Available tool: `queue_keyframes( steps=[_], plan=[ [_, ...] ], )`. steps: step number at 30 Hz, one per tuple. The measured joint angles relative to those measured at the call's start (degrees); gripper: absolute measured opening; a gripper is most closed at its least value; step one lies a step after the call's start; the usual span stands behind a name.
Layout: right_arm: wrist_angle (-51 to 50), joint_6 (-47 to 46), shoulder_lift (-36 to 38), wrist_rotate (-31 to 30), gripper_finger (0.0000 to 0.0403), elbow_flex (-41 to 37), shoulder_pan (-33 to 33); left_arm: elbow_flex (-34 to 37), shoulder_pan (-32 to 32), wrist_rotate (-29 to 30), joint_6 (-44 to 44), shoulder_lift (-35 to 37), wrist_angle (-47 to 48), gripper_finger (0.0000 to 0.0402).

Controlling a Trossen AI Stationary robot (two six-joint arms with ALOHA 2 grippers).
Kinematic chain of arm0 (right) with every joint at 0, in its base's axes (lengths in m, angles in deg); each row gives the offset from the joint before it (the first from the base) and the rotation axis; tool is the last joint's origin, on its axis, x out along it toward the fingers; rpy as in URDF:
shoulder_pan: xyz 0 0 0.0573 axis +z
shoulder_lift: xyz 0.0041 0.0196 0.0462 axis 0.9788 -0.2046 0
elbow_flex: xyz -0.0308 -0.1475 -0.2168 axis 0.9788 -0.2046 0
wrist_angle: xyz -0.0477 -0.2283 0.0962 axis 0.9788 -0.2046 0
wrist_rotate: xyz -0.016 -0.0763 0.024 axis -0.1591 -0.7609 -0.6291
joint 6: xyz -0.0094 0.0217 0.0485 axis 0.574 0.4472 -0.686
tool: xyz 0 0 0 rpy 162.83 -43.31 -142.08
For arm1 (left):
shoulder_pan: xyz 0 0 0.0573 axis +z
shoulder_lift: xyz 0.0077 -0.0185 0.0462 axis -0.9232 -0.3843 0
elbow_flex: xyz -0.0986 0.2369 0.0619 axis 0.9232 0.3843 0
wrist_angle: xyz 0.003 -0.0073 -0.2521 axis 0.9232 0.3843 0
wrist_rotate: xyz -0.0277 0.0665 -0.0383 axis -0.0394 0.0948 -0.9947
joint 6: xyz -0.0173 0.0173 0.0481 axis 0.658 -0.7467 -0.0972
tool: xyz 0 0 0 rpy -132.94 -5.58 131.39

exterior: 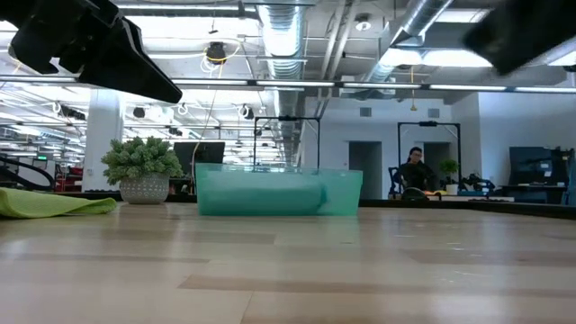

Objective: Fold microfiber towels
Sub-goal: Fold the yellow towel

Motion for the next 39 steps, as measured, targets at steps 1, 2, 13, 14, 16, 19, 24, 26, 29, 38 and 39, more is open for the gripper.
queue_keyframes(
  steps=[1,2,13,14,16,19,24,26,29,38,39],
  plan=[
    [-1.2,-1.1,0.7,2.4,0.0128,0.0,1.7,0.0,0.0,0.0,0.0,0.0,0.0,0.0114],
    [-1.7,-2.7,1.0,4.4,0.0128,0.0,3.2,0.0,0.0,0.0,0.0,0.0,0.0,0.0114],
    [0.1,-16.7,-9.0,15.5,0.0128,-0.8,11.9,0.0,0.4,-0.1,3.0,0.0,0.0,0.0114],
    [0.0,-17.2,-10.7,18.0,0.0127,-0.8,12.5,0.0,0.4,-0.1,3.1,0.0,0.0,0.0114],
    [-0.1,-17.3,-13.8,21.7,0.0125,-0.9,13.7,0.0,0.4,-0.2,3.2,0.0,0.0,0.0114],
    [-0.2,-16.3,-18.1,24.7,0.0119,-0.8,14.7,0.0,0.4,-0.4,3.4,0.0,0.0,0.0114],
    [-0.4,-12.5,-22.8,27.8,0.0100,-0.4,14.8,0.0,0.5,-0.3,2.9,0.0,0.0,0.0114],
    [-0.9,-11.2,-23.8,27.9,0.0084,-0.4,14.4,0.0,0.7,-0.2,2.7,0.0,0.0,0.0114],
    [-1.3,-10.7,-24.2,28.0,0.0043,0.5,13.0,0.0,1.1,-0.2,2.7,0.0,0.0,0.0114],
    [8.7,1.8,-24.1,14.5,0.0012,6.4,5.5,0.0,1.2,-0.2,2.8,0.0,0.0,0.0114],
    [8.8,3.7,-24.1,12.2,0.0007,7.3,5.2,0.0,1.2,-0.2,2.8,0.0,0.0,0.0114]
  ],
)
